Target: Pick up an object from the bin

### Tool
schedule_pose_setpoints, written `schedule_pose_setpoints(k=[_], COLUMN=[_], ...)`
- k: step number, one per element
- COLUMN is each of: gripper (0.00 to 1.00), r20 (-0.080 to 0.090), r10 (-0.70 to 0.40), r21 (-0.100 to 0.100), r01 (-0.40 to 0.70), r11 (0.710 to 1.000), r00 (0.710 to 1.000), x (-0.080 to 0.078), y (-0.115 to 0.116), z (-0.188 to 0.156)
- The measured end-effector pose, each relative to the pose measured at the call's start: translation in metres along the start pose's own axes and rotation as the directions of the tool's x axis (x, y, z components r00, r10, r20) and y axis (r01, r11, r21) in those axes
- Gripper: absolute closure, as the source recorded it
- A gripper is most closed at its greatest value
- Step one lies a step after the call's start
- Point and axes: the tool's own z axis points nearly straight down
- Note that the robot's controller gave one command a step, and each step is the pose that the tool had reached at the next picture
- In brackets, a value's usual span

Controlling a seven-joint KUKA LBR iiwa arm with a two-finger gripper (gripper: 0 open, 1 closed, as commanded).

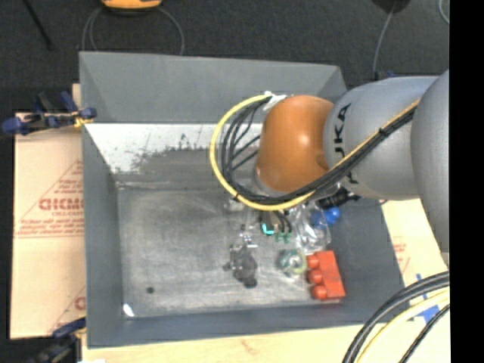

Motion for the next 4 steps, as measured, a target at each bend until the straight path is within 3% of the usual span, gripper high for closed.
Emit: schedule_pose_setpoints(k=[1, 2, 3, 4], gripper=[0.00, 0.00, 1.00, 1.00], r20=[0.001, 0.022, 0.019, 0.014], r10=[-0.216, -0.171, -0.170, -0.321], r21=[0.005, 0.003, 0.003, 0.007], r01=[0.216, 0.171, 0.170, 0.321], r11=[0.976, 0.985, 0.985, 0.947], r00=[0.976, 0.985, 0.985, 0.947], x=[0.043, 0.047, 0.046, 0.061], y=[-0.049, -0.041, -0.041, -0.044], z=[0.042, 0.068, 0.066, -0.084])
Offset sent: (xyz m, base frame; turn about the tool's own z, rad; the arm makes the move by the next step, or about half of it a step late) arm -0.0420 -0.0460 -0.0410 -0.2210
